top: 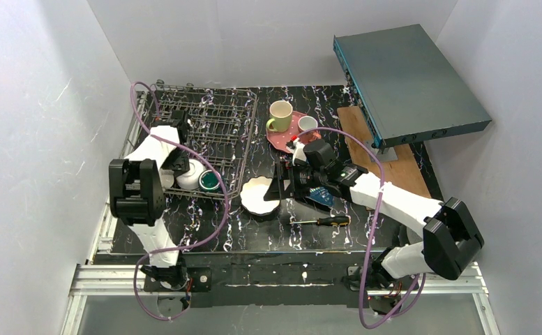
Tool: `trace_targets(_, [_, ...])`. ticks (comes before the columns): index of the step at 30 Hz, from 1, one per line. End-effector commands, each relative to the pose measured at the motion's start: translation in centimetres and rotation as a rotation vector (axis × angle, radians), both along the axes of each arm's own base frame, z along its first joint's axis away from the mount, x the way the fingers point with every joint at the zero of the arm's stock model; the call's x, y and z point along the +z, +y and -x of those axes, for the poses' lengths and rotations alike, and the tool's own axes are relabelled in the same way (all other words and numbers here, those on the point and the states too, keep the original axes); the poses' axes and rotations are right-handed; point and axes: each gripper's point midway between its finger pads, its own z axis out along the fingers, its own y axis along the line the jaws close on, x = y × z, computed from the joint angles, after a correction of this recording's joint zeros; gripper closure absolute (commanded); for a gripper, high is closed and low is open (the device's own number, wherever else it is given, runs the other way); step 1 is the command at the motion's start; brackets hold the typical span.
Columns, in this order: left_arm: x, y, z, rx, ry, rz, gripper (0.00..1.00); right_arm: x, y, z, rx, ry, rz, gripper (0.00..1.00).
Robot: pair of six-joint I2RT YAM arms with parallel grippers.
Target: Load the mixed dishes into the dish rack
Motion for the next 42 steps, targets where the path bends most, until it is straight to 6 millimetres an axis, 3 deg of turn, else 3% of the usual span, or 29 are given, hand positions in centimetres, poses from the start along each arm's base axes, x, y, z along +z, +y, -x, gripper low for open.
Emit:
trace_targets(1, [-1.1,1.6,-0.1,0.049,0.063,-0.014,0.18,1.4,1.3,-0.5,0.019,-0.022,-0.063,0.02])
trace_targets(4, [-1.6,1.8,0.0,0.052,0.074,-0.012,0.34,1.7,1.4,-0.5,0.022,-0.019,-0.068,0.02])
trace_targets(8, [-0.8,1.4,0.1,0.058,0.050,0.009,0.43,1.7,1.2,-0.4,0.021,-0.027,-0.070,0.02])
trace_targets(10, [-0.5,1.2,0.2,0.060,0.025,0.026,0.38,1.5,1.1,-0.3,0.022,-0.020,-0.061,0.02])
trace_targets(13, [0.1,0.7,0.4,0.059,-0.007,0.061,0.21,1.6,1.1,-0.3,0.021,-0.022,-0.063,0.02])
trace_targets(21, [3.6,0.1,-0.1,0.048,-0.208,0.102,0.18,1.8,0.9,-0.6,0.021,-0.039,-0.039,0.02])
trace_targets(28, [3.4,-5.1,-2.5,-0.087,-0.331,0.397,0.15,1.5,1.0,-1.0,0.009,-0.052,-0.007,0.02])
trace_targets(32, [3.9,-7.3,-2.8,-0.150,-0.383,0.508,0.11,0.0,0.6,-1.0,-0.015,-0.112,0.132,0.02])
trace_targets(36, [5.7,-9.4,-2.8,-0.239,-0.468,0.583,0.02,-2.2,0.2,-1.3,-0.051,-0.175,0.317,0.02])
trace_targets(42, [8.5,-12.0,-2.3,-0.415,-0.584,0.535,0.02,-5.1,-1.2,-2.8,-0.199,-0.249,0.614,0.04])
